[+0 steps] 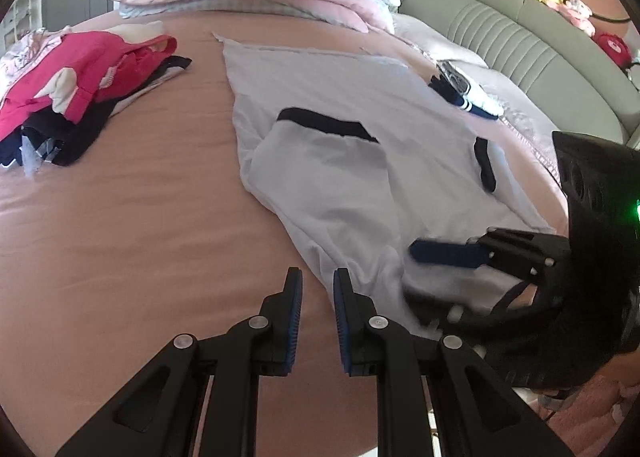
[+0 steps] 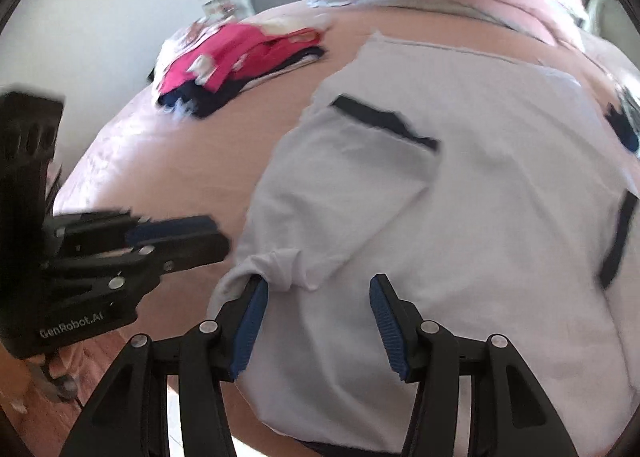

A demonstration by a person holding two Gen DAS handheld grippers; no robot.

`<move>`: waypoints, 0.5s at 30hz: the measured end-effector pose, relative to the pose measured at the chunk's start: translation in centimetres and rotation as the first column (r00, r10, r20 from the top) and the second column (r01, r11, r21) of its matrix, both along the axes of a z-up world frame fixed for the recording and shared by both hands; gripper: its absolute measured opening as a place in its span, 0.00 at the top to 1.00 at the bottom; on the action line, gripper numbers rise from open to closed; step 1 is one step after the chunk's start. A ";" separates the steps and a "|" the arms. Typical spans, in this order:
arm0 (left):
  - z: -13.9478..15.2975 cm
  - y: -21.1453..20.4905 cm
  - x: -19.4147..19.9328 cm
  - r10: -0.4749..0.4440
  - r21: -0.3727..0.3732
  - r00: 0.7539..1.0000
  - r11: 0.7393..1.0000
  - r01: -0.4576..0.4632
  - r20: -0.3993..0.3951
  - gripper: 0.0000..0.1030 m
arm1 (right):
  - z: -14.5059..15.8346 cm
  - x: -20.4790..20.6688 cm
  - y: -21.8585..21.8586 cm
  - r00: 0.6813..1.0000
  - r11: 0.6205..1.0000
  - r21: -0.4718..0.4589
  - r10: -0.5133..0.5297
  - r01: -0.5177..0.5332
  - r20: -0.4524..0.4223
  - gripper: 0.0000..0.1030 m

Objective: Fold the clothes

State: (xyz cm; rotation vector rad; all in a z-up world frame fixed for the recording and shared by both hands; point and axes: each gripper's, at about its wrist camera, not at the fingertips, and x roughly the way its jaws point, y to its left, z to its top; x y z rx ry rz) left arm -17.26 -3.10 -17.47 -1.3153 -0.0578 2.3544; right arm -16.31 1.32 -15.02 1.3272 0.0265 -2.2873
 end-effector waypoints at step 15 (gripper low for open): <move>1.4 0.2 1.7 -0.089 -0.023 0.993 0.996 0.088 -0.072 0.87 | 2.4 1.6 0.8 0.984 0.987 -0.071 0.153 -0.147 0.086 0.48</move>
